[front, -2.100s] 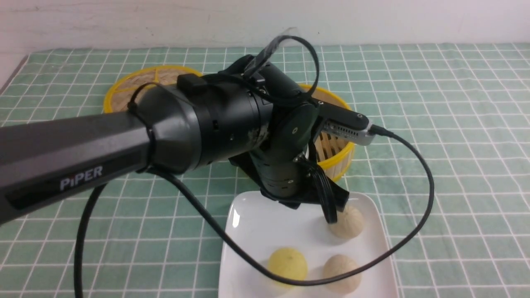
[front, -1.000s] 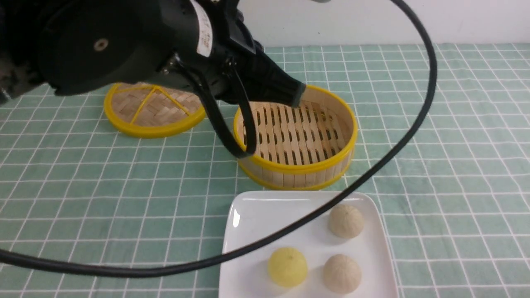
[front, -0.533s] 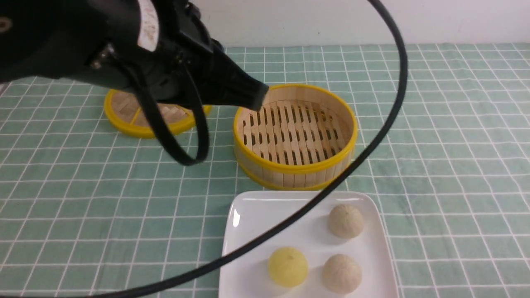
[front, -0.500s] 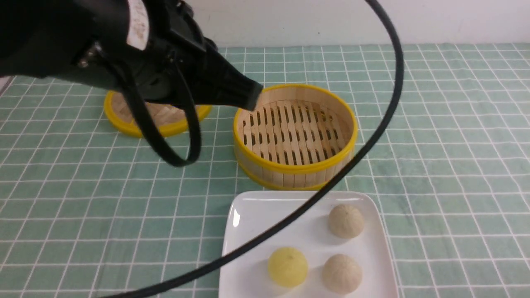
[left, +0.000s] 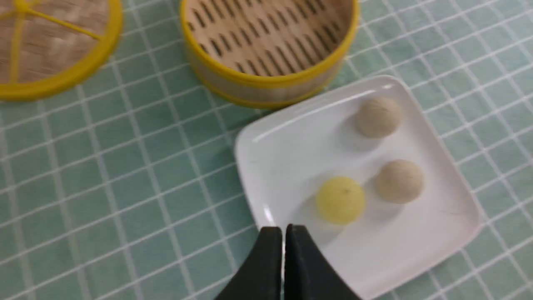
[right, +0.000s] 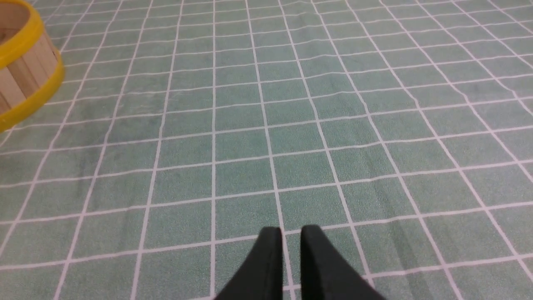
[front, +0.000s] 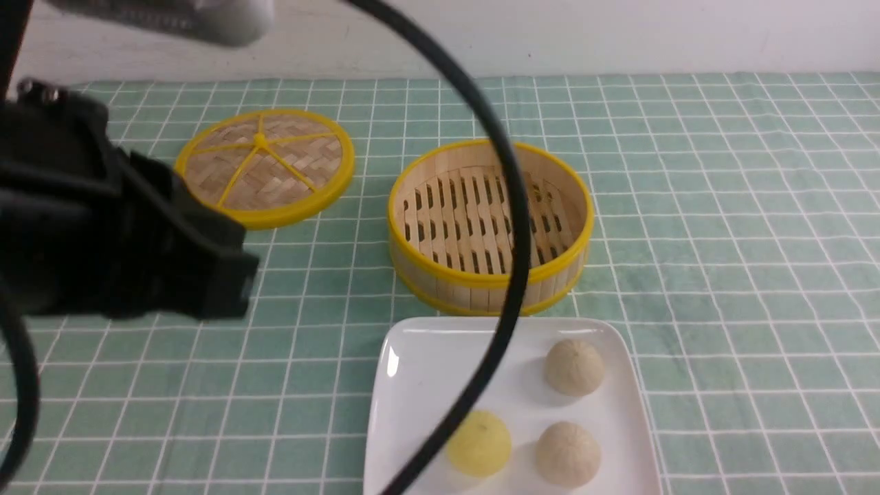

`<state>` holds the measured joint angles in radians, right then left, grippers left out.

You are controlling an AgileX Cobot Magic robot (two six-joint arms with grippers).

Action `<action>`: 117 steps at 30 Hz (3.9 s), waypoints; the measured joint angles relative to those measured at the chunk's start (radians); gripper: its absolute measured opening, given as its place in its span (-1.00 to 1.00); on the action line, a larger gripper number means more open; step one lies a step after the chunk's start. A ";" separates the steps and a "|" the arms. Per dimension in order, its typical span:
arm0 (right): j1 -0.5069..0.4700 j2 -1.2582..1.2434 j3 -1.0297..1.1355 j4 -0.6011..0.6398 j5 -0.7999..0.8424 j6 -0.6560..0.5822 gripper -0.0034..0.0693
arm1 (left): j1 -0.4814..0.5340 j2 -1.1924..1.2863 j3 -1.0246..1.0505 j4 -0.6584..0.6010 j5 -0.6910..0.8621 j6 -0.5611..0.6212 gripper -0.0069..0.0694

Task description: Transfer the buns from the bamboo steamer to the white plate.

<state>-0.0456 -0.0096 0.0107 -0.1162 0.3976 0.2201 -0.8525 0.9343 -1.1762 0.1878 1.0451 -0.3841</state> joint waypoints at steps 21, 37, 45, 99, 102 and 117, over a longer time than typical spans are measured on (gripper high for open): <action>0.000 0.000 0.000 0.000 -0.001 -0.002 -0.58 | 0.000 -0.134 0.562 -0.173 -0.761 -0.028 -0.70; 0.000 0.000 0.001 0.000 -0.001 -0.002 -0.52 | 0.000 -0.138 0.563 -0.169 -0.762 -0.023 -0.68; 0.000 0.000 0.001 0.000 -0.001 -0.002 -0.51 | 0.096 -0.324 0.734 -0.246 -0.822 0.265 -0.66; 0.000 0.000 0.001 0.000 -0.001 -0.002 -0.35 | 0.938 -0.946 1.201 -0.061 -0.674 0.111 -0.58; 0.000 0.000 0.001 0.000 -0.001 -0.002 -0.35 | 0.938 -0.946 1.201 -0.061 -0.674 0.111 -0.57; 0.000 0.000 0.001 0.000 -0.001 -0.002 -0.35 | 0.938 -0.946 1.201 -0.060 -0.674 0.111 -0.54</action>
<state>-0.0456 -0.0096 0.0115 -0.1162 0.3965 0.2179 0.0851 -0.0116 0.0247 0.1277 0.3707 -0.2727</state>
